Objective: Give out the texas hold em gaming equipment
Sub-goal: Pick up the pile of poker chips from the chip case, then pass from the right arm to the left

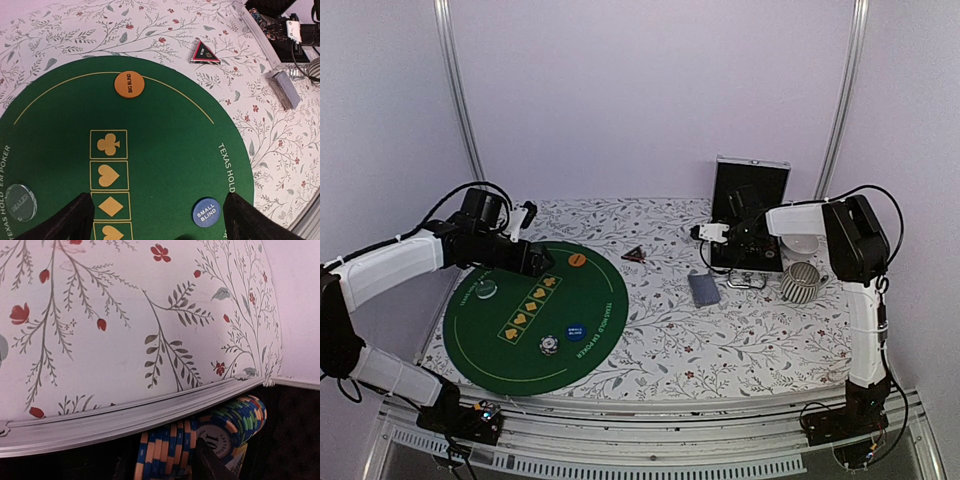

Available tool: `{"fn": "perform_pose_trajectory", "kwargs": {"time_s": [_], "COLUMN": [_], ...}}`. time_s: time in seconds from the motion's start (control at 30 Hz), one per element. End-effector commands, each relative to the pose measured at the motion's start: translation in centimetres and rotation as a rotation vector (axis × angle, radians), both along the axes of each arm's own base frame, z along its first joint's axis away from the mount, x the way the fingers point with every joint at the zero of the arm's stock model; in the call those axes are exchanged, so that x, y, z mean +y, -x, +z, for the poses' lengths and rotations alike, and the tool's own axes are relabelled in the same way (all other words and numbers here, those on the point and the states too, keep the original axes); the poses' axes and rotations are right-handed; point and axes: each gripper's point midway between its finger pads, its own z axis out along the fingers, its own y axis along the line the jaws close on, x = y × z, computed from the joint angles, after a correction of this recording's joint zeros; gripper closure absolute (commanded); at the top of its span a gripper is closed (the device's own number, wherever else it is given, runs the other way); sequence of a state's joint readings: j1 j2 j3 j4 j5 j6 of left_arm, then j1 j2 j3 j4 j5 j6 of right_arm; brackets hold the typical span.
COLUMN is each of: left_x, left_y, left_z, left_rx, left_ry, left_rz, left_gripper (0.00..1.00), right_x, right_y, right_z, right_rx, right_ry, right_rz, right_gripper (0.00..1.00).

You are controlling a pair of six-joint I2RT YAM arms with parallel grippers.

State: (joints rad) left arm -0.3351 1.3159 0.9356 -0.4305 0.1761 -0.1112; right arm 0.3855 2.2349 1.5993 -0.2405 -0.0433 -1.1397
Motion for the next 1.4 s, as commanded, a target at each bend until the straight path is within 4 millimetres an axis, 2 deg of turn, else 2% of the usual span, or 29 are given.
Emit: {"fn": "perform_pose_trajectory", "kwargs": {"time_s": [0.0,0.13,0.27,0.3,0.37,0.57,0.67,0.73,0.8,0.9,1.0,1.1,1.23,1.37], "left_x": [0.2,0.2,-0.1,-0.3,-0.6,-1.2,-2.2,-3.3,-4.9,-8.0,-10.8,-12.7,-15.8,-18.2], "left_y": [-0.1,0.0,0.2,0.2,0.3,0.8,1.3,2.2,3.8,7.3,10.8,12.5,14.7,16.7], "left_z": [0.5,0.6,0.9,1.2,1.8,3.9,6.5,8.5,10.5,12.9,14.2,13.8,10.8,8.0], "left_rx": [-0.024,-0.025,-0.031,-0.038,-0.058,-0.148,-0.232,-0.296,-0.377,-0.536,-0.668,-0.755,-0.819,-0.789], "left_ry": [0.009,0.009,0.023,0.033,0.052,0.102,0.165,0.208,0.217,0.156,0.108,0.007,-0.202,-0.271], "left_rz": [-0.006,-0.006,-0.026,-0.034,-0.049,-0.093,-0.137,-0.194,-0.277,-0.450,-0.591,-0.649,-0.777,-0.883], "left_gripper": [0.08,0.08,0.06,0.06,0.05,0.07,0.10,0.12,0.12,0.12,0.11,0.09,0.06,0.02], "right_x": [0.1,-0.3,0.1,0.2,0.4,1.5,2.7,4.0,5.5,8.8,12.2,15.2,19.0,21.4], "right_y": [0.6,0.6,0.3,0.1,-0.5,-0.5,0.9,2.6,5.1,9.9,15.0,20.2,26.7,30.6], "right_z": [-2.1,-2.1,0.8,1.7,4.3,12.3,17.5,20.7,23.7,24.9,24.2,23.1,22.5,21.9], "right_rx": [0.077,0.102,0.080,0.064,0.026,-0.044,-0.051,-0.010,0.082,0.287,0.507,0.728,0.952,1.049], "right_ry": [0.013,0.032,-0.006,-0.019,-0.060,-0.240,-0.403,-0.548,-0.721,-0.880,-0.962,-0.997,-1.009,-0.981], "right_rz": [0.005,-0.024,-0.033,-0.040,-0.070,-0.134,-0.167,-0.204,-0.255,-0.272,-0.329,-0.331,-0.245,-0.217], "right_gripper": [0.66,0.75,0.80,0.84,0.96,0.98,0.98,0.98,0.98,0.98,0.98,0.98,0.98,0.98]}}
